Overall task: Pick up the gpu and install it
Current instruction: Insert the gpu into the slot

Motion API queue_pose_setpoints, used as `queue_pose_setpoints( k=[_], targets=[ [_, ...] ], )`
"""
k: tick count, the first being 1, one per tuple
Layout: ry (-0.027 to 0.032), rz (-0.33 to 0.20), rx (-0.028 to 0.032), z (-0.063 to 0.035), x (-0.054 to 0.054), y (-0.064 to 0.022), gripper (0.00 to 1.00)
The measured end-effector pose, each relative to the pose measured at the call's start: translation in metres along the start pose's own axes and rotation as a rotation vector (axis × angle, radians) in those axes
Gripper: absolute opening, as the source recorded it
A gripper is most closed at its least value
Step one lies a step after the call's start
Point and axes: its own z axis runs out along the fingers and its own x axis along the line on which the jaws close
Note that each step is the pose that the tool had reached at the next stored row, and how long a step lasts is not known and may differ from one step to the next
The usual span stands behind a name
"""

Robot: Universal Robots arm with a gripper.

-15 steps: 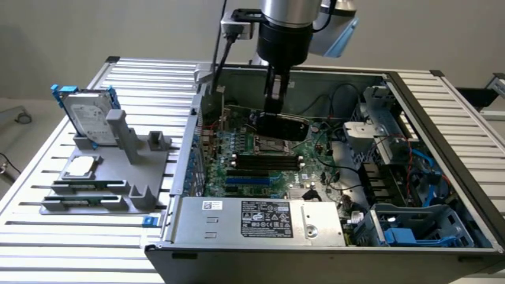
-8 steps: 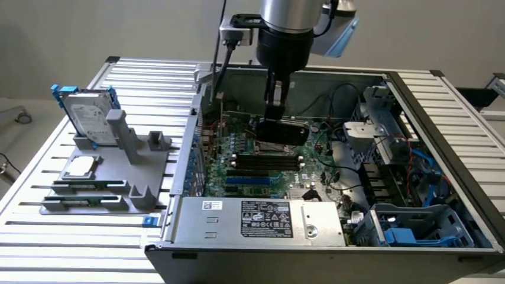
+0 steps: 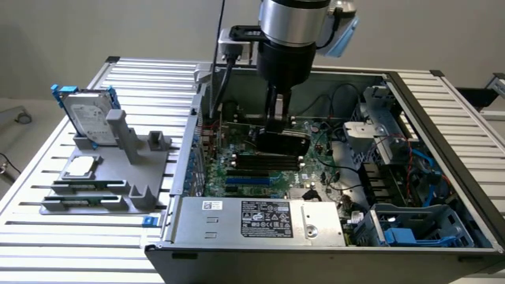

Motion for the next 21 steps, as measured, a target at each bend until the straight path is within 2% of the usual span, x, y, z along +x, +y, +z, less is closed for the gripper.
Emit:
queue_pose_setpoints(
  k=[9, 14, 17, 21],
  targets=[
    [0.0036, -0.106, -0.0046, 0.0071, 0.003, -0.0003, 0.26],
    [0.0037, -0.111, -0.0038, 0.0125, 0.009, 0.0142, 0.26],
    [0.0036, -0.112, -0.0037, 0.0139, 0.015, 0.0151, 0.26],
    [0.0036, -0.11, -0.0036, 0.0145, 0.016, 0.015, 0.26]
  ],
)
